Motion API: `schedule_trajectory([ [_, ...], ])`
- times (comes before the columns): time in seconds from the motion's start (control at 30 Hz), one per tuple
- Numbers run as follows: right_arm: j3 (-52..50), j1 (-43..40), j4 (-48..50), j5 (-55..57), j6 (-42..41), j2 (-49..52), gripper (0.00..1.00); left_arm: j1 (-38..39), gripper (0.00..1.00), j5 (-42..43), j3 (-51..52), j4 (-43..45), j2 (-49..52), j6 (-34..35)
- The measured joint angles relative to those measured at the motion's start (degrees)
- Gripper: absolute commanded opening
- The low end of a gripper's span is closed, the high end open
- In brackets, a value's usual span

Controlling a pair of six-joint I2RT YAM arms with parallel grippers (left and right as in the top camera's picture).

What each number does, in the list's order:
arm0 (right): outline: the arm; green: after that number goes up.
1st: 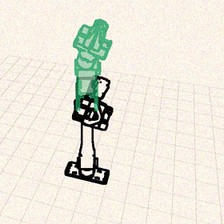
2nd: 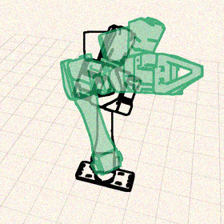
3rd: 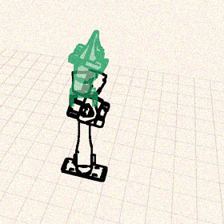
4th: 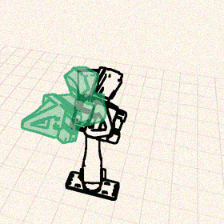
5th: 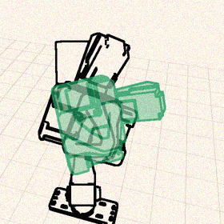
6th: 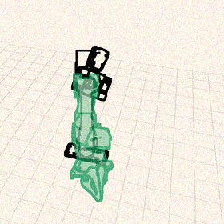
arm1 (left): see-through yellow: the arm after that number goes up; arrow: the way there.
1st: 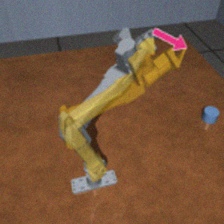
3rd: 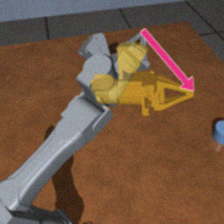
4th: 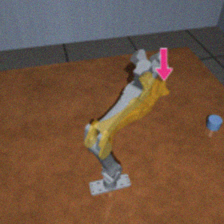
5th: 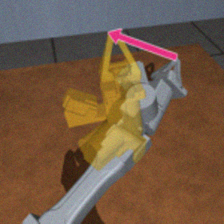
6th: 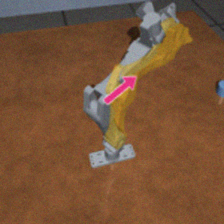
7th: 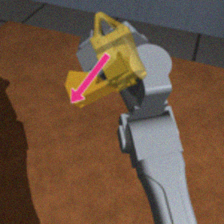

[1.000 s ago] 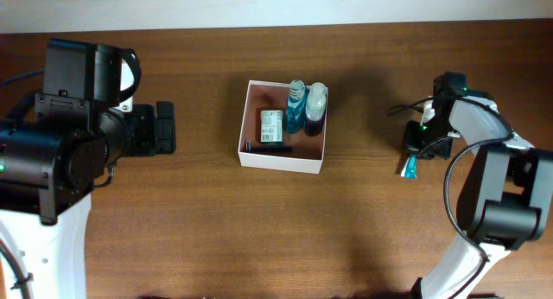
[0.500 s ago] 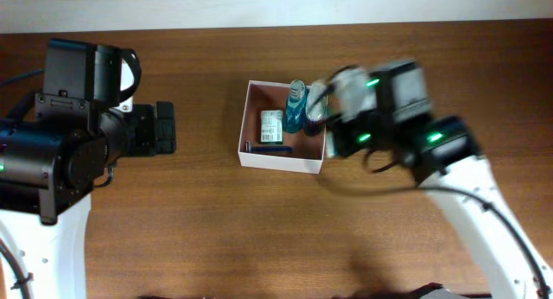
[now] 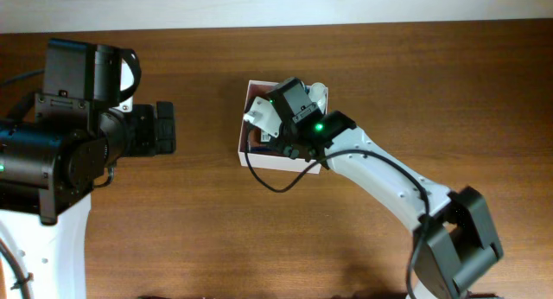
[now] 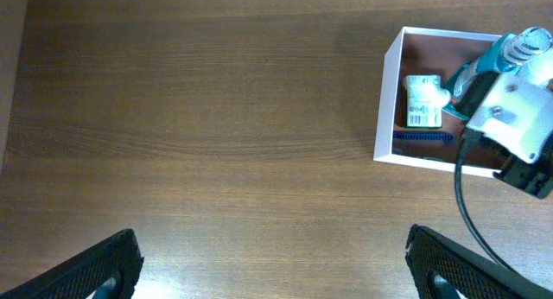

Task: Pack container
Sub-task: 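Lower the toothpaste tube into the box and open the right gripper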

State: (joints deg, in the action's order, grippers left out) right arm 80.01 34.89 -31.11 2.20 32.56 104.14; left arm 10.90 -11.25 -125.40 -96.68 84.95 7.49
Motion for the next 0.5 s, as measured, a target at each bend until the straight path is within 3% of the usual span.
schedule_trajectory([
  [0.17, 0.0, -0.2, -0.6, 0.7, -0.6, -0.2, 0.75, 0.0, 0.99, 0.0, 0.0, 0.0, 0.0, 0.0],
  [0.3, 1.9, 0.1, -6.7, 0.9, -5.5, -3.1, 0.81, 0.0, 0.99, 0.0, 0.0, 0.0, 0.0, 0.0],
  [0.37, 3.9, 0.1, -10.9, 0.9, -9.0, -6.1, 0.99, 0.0, 0.99, 0.0, 0.0, 0.0, 0.0, 0.0],
  [0.5, 7.6, 0.1, -18.6, 1.0, -14.7, -13.9, 0.99, 0.0, 0.99, 0.0, 0.0, 0.0, 0.0, 0.0],
])
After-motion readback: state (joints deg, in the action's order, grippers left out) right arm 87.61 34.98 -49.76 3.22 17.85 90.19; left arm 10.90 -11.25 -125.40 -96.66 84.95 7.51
